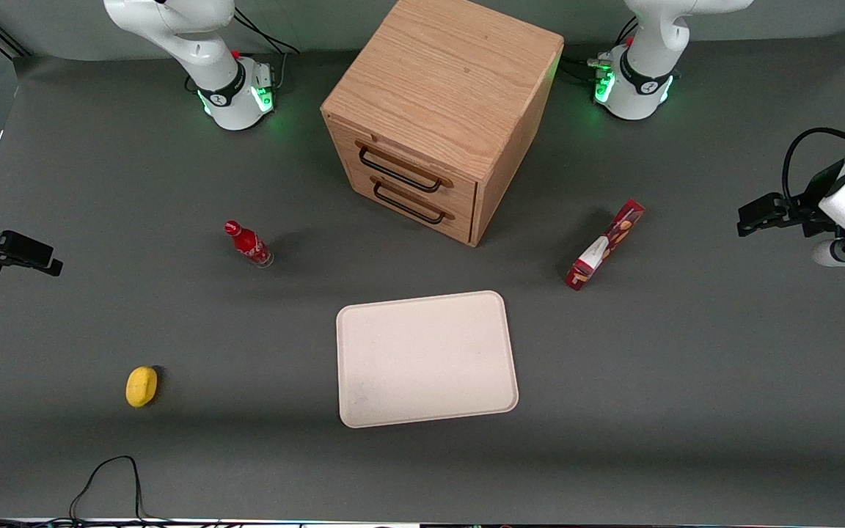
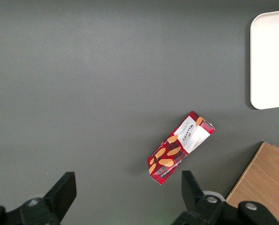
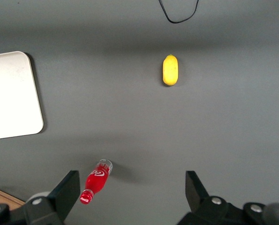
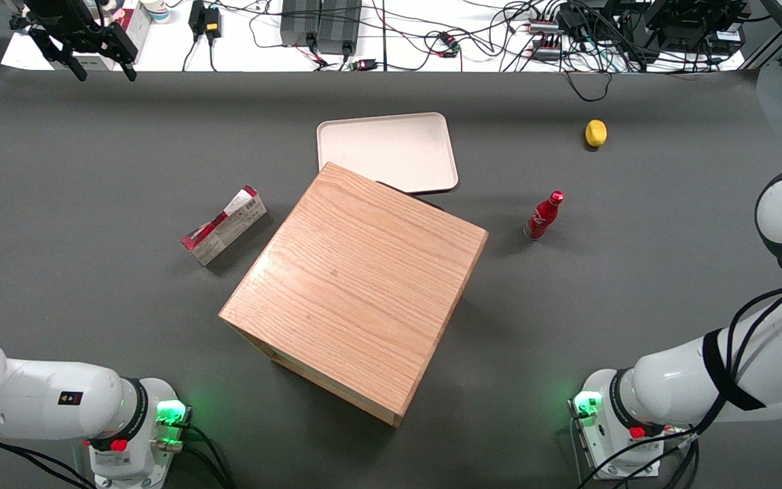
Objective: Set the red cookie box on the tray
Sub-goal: 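Move the left gripper over the red-and-white cookie box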
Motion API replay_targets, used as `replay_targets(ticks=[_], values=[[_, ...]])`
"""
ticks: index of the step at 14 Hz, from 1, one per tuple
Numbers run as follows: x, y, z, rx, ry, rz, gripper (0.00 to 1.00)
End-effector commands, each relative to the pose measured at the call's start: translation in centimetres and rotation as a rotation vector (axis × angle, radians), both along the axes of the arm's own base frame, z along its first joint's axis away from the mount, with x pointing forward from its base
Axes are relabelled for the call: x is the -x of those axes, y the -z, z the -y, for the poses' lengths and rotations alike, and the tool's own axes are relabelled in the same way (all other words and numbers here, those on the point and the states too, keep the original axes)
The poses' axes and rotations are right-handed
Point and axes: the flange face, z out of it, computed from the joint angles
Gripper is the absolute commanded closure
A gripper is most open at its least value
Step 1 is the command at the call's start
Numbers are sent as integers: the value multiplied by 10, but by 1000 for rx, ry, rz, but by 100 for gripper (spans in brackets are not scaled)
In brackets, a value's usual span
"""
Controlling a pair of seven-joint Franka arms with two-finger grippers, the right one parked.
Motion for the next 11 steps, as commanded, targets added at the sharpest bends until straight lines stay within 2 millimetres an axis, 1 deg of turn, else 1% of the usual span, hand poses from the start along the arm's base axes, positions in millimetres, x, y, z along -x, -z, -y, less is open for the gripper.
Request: replay_targets(ticks=[1, 4, 6, 7, 8, 9, 11], values=[[4, -7, 1, 7, -7, -10, 0], [5, -8, 1, 7, -9, -20, 0], [8, -8, 10, 6, 8, -23, 0], [12, -11, 18, 6, 22, -21, 0], [20, -12, 31, 5, 30, -23, 0], [31, -12, 40, 4, 42, -25, 0], [69, -8, 62, -3, 53, -9, 0]])
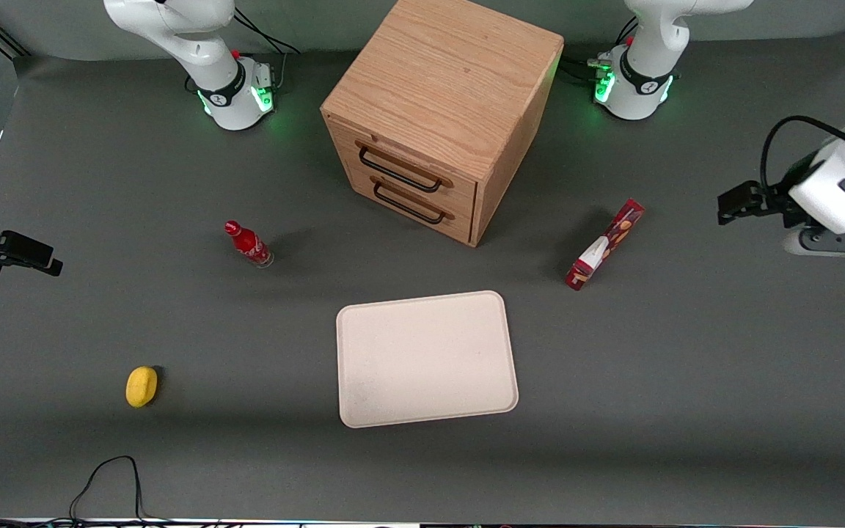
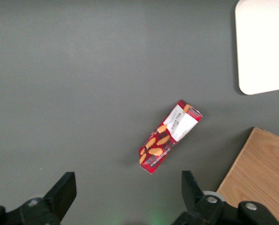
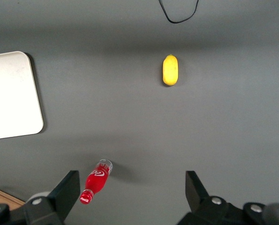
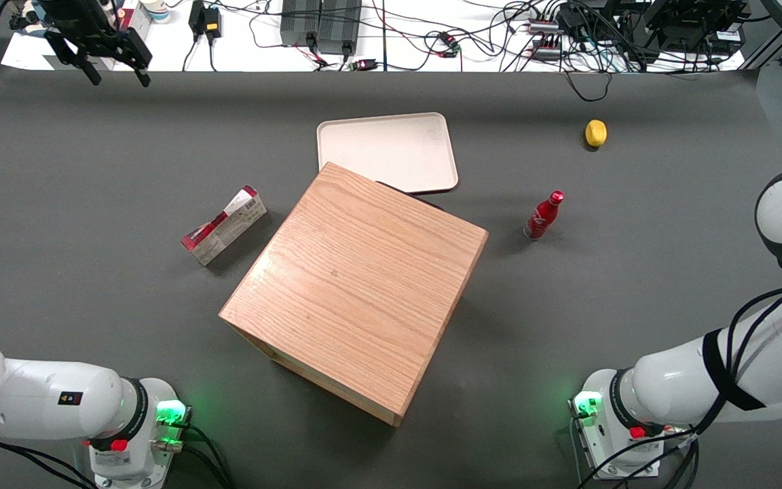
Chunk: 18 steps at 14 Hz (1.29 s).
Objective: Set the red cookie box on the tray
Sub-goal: 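Move the left gripper over the red-and-white cookie box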
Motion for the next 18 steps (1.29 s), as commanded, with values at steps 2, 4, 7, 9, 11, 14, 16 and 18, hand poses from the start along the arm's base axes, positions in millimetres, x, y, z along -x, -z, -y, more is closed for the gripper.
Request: replay_targets(ticks=[2, 4, 7, 9, 11, 14, 16, 18], values=[[80, 4, 38, 22, 4, 40, 0], [114, 13, 58, 5, 40, 48, 0], [141, 27, 79, -9, 97, 35, 0], [142, 31, 85, -1, 227, 17, 0], [141, 33, 79, 25, 475, 0, 0], [140, 35, 77, 38, 605, -15, 0], [138, 41, 78, 37, 605, -7, 0], [133, 66, 76, 38, 594, 7, 0]])
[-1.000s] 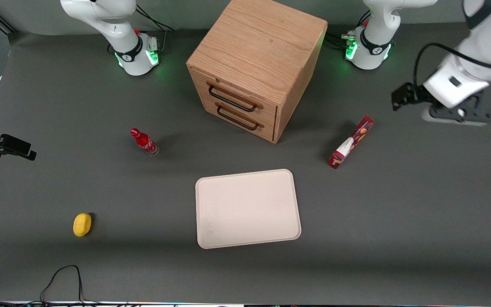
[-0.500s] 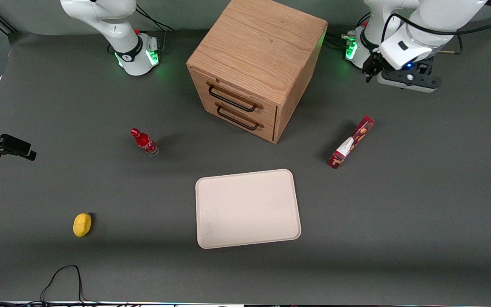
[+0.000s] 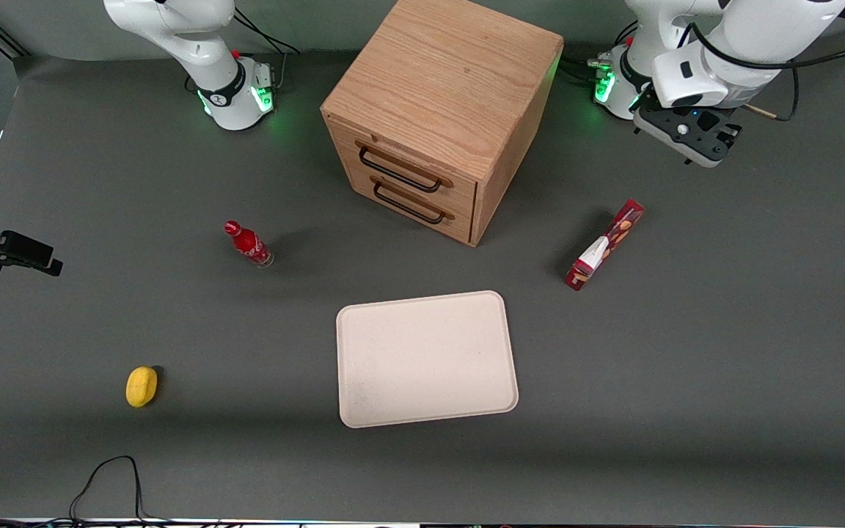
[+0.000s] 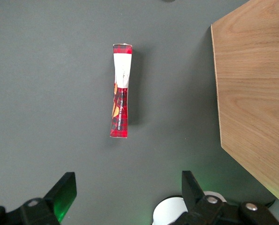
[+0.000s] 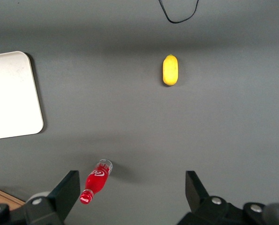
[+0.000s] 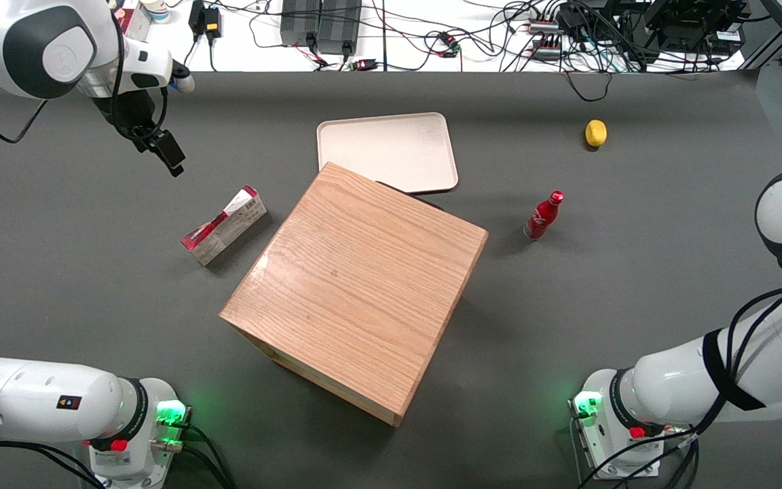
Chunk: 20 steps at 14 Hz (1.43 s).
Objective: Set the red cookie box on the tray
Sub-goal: 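Move the left gripper over the red-and-white cookie box, then lower the open left gripper around the cookie box and close it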
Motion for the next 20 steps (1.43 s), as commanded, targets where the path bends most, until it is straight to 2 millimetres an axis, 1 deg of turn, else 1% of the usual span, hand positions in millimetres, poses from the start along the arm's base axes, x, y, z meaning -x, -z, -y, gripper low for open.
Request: replay_targets(ticks=[1, 3, 5, 7, 10, 13, 14, 16, 18, 20], values=[[-1, 41, -3, 17, 5, 27, 0], [-3, 74, -6, 21, -1, 44, 0], [-14, 108, -3, 29, -3, 44, 0], [-17, 134, 1, 33, -10, 48, 0], [-8, 175, -4, 41, -17, 95, 0], [-18, 216, -3, 47, -17, 93, 0], [-21, 226, -3, 52, -18, 97, 0], [-21, 233, -3, 53, -21, 91, 0], [-24, 247, -2, 57, -27, 88, 0], [-28, 270, 0, 54, -38, 92, 0]])
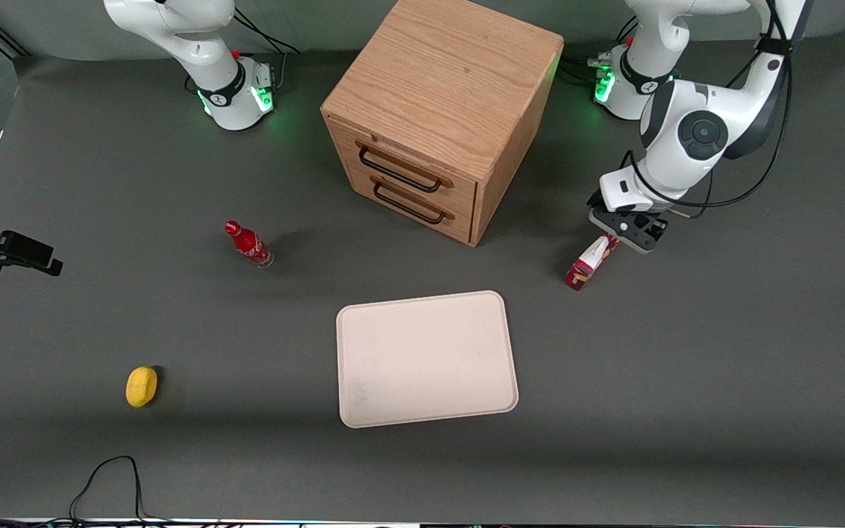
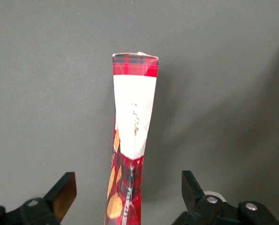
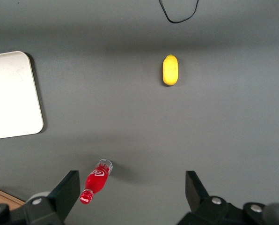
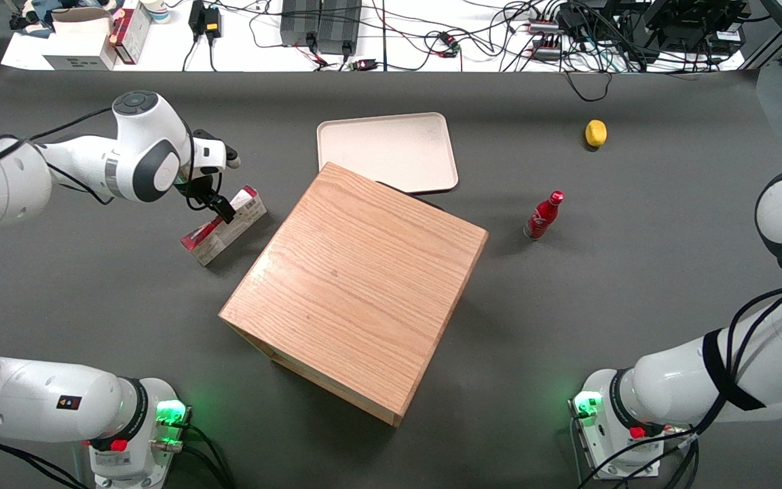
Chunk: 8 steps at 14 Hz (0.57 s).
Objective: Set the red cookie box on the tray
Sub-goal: 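Lower the open left gripper around the cookie box and close it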
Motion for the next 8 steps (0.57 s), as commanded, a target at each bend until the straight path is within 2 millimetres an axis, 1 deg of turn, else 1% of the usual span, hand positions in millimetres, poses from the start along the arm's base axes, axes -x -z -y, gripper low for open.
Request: replay_targets(ticks=[1, 6, 8], values=[[-2, 26, 5, -9, -6, 3, 0], [-1, 33, 4, -15, -2, -19, 0], [0, 34, 3, -18, -2, -26, 7]])
